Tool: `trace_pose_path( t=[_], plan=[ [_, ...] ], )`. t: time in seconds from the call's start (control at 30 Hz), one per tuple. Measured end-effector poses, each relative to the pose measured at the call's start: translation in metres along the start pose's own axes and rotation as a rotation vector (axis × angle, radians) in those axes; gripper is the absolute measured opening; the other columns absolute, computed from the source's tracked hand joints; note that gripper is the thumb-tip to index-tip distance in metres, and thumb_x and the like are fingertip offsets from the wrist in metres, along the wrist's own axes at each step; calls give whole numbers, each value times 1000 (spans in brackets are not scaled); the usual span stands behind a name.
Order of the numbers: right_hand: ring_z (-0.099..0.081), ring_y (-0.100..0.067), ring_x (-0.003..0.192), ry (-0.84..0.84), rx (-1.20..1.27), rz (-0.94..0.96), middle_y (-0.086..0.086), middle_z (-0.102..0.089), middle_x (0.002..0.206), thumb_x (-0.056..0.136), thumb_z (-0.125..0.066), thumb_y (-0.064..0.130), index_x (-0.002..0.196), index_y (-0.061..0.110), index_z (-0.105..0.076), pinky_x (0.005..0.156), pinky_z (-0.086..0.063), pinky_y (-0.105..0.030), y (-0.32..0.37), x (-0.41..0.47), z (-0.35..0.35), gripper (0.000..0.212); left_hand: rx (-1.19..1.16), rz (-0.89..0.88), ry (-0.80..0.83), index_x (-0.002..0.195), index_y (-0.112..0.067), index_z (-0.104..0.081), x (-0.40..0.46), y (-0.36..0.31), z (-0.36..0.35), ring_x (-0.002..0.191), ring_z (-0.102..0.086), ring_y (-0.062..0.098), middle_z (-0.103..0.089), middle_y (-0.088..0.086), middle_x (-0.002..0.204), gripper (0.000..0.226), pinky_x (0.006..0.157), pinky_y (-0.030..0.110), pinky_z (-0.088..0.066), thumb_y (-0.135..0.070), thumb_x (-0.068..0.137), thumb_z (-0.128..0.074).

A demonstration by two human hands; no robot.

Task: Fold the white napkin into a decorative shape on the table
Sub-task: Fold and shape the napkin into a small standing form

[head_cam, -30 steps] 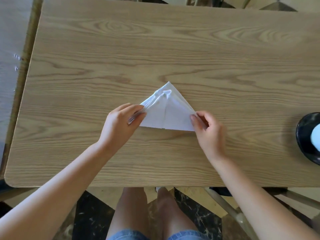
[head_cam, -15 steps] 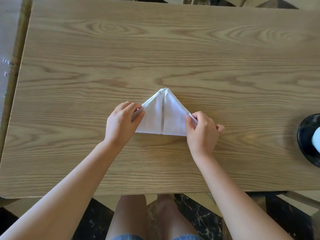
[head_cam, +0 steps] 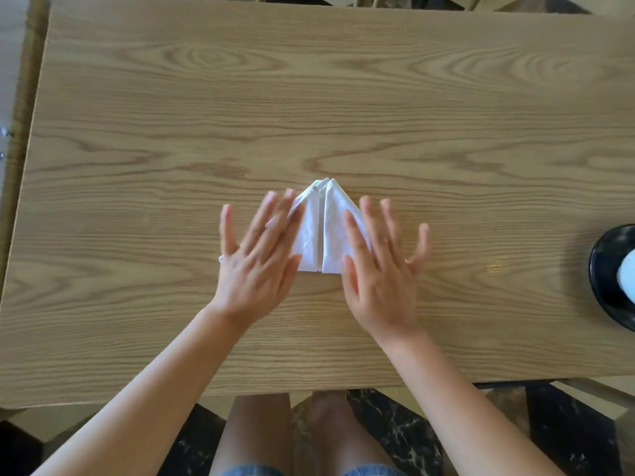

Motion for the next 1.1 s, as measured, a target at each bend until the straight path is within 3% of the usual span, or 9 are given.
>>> trace_pose_path(
  t=[0.07, 0.2, 0.43, 0.53, 0.63, 0.77, 1.0, 1.1],
  plan=[
    [-14, -20, 143, 110, 21, 33, -3, -21, 153, 96, -34, 27, 145, 16, -25, 112, -4, -58, 7, 10, -17, 51, 4, -100, 63, 146, -12, -26, 8, -9, -12, 144, -13, 13, -22, 3, 153, 52, 112, 54, -7, -29, 98, -33],
    [-20, -18, 142, 282, 9, -29, -4, -27, 153, 96, -26, 30, 144, 8, -26, 113, -8, -49, 2, 28, -45, 53, -18, -116, 188, 144, -11, -33, 27, -2, -33, 140, -26, 14, -29, 1, 152, 49, 113, 50, -18, -29, 99, -31],
    [-19, -17, 142, 334, -43, -31, -3, -22, 155, 93, -27, 31, 146, 9, -21, 114, -21, -46, 3, 30, -49, 58, -71, -72, 300, 144, -8, -32, 30, 6, -41, 142, -23, 16, -31, 4, 152, 54, 114, 40, -22, -34, 97, -28],
    [-19, -17, 142, 383, -71, 19, -3, -22, 155, 93, -26, 34, 146, 10, -20, 113, -17, -51, -1, 31, -42, 59, -77, -127, 352, 145, -10, -30, 32, 12, -36, 141, -23, 15, -30, 3, 152, 58, 112, 41, -23, -42, 98, -22],
    [-17, -17, 143, 423, -144, 152, 0, -21, 155, 94, -27, 36, 147, 15, -20, 112, -8, -55, -29, 16, -31, 57, -31, -256, 359, 146, -11, -27, 17, 40, -30, 141, -22, 13, -28, 2, 152, 55, 113, 46, -20, -37, 97, -25],
    [-16, -16, 141, 459, -118, 246, -1, -22, 154, 92, -30, 37, 146, 17, -21, 110, -10, -58, -62, 0, -24, 58, -30, -299, 401, 148, -16, -17, 2, 72, -26, 144, -5, 6, -16, -5, 155, 54, 115, 52, -3, -34, 98, -17],
    [-14, -17, 142, 528, -99, 214, -4, -17, 155, 89, -30, 38, 147, 19, -14, 109, -19, -63, -61, 7, -19, 63, -17, -294, 433, 150, -18, -10, 6, 71, -23, 144, 2, 8, -11, -1, 157, 57, 113, 54, 4, -42, 98, -12],
    [-18, -22, 141, 465, -76, 37, -7, -21, 155, 89, -30, 49, 148, 21, -11, 110, -19, -58, -58, 0, -9, 67, -14, -177, 384, 148, -18, -19, 7, 56, -13, 145, -5, 15, -14, 4, 157, 64, 112, 57, -4, -53, 95, -16]
  ],
)
Point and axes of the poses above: each hand's wrist, its own x-axis towards the middle knuckle, its own z-axis out of the back of the hand, y = z × x, the point moved 2 cm from there along x, towards the middle knuckle
